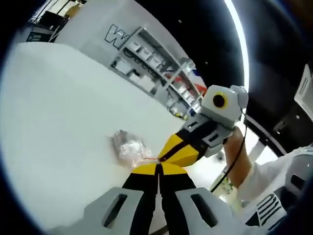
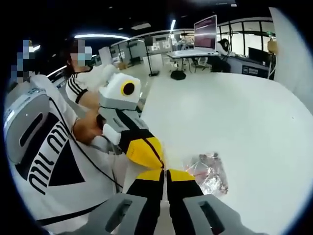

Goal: Open the resealable bag by pulling the two sides of the seal apart until the entire bag opening is separated and visibly accessible.

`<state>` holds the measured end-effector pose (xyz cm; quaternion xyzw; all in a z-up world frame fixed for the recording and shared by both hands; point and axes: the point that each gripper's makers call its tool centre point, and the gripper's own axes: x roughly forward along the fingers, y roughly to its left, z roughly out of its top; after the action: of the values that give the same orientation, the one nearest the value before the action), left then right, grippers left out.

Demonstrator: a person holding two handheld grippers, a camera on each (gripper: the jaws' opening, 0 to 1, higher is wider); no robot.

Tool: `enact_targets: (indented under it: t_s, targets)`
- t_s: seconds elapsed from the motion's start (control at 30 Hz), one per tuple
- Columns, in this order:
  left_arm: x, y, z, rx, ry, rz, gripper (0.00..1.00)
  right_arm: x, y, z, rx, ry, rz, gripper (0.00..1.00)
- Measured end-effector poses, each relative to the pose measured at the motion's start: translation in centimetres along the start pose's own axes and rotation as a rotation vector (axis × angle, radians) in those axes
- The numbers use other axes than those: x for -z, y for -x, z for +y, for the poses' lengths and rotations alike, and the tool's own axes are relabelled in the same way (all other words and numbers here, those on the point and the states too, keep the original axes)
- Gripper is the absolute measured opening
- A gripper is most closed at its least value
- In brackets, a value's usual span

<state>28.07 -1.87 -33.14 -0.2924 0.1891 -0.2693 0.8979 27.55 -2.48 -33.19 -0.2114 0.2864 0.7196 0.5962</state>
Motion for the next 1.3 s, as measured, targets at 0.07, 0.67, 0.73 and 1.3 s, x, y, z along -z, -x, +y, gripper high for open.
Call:
enact_targets:
  t_s: [0.07,0.67,0.73,1.3]
  targets:
    - [0.1,0.0,0.0,-0.006,-0.01,0.006,0.01,-0.1,0.1,-0.1,0.0,-0.001,-0.002,0.0]
    - [0.5,-0.2,0.5,-0.033,-0.065,0.039,0.01,0.3,-0.3,0.1,-0.017,-0.023,0.019,0.0]
    - [0.5,-0.3,0.5,-0.034,-0.069,0.042,0.01,0.3,-0.3,0.1,-0.015,-0.031,0.017,0.0]
    - [1.1,-0.3,0.9,-0.049,-0.06,0.064,0.01,-1.5,0.9,0.1,0.107,0.065,-0.067,0.0]
